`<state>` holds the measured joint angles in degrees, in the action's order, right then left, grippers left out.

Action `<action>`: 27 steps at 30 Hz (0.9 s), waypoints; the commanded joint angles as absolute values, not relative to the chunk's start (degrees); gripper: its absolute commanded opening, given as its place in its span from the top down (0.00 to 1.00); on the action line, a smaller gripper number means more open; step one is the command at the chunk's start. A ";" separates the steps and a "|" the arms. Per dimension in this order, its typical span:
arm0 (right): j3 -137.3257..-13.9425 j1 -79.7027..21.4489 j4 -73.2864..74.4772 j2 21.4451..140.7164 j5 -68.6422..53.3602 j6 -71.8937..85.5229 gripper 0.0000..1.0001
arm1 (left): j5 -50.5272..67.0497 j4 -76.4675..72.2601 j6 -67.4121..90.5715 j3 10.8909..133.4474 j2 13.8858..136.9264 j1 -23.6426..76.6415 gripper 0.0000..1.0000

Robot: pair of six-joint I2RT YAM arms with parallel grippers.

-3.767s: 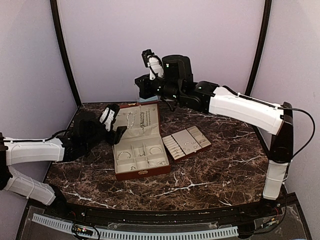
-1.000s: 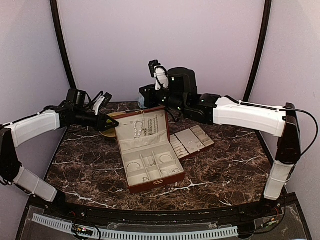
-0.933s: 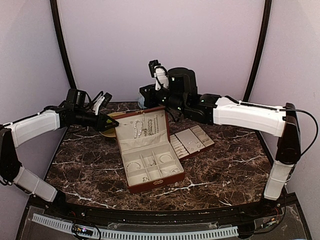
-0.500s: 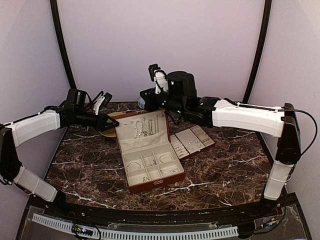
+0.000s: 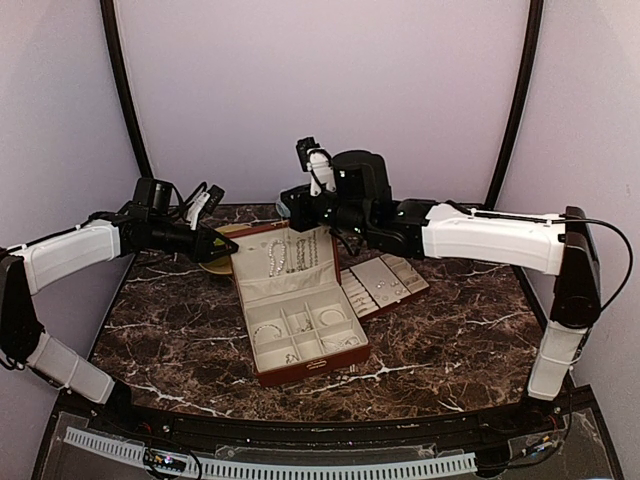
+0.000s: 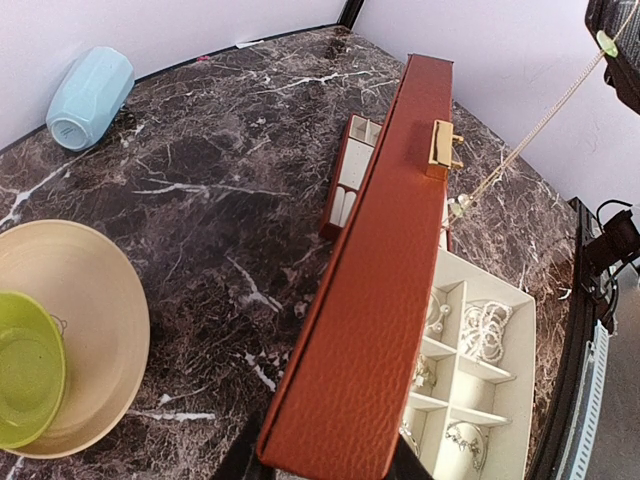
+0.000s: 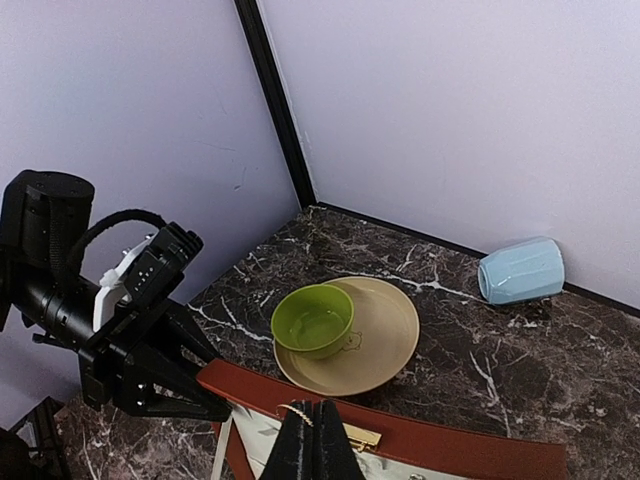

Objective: Organize the mixed jewelry
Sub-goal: Hang the necklace on the necklace hanger.

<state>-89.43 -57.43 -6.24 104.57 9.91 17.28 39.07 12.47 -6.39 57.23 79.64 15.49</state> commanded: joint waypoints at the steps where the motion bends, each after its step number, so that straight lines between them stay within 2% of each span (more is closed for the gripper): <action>1: -88.45 -57.35 -8.34 105.14 8.89 18.49 1.00 | 44.48 12.70 -4.38 58.85 79.15 15.91 0.93; 18: -85.62 -57.39 -8.00 106.20 7.81 19.44 1.00 | 44.49 12.68 -4.66 58.85 79.07 15.91 0.93; 27: -89.30 -57.39 -7.65 107.04 9.73 17.51 1.00 | 44.46 12.81 -4.81 58.75 79.00 15.91 0.94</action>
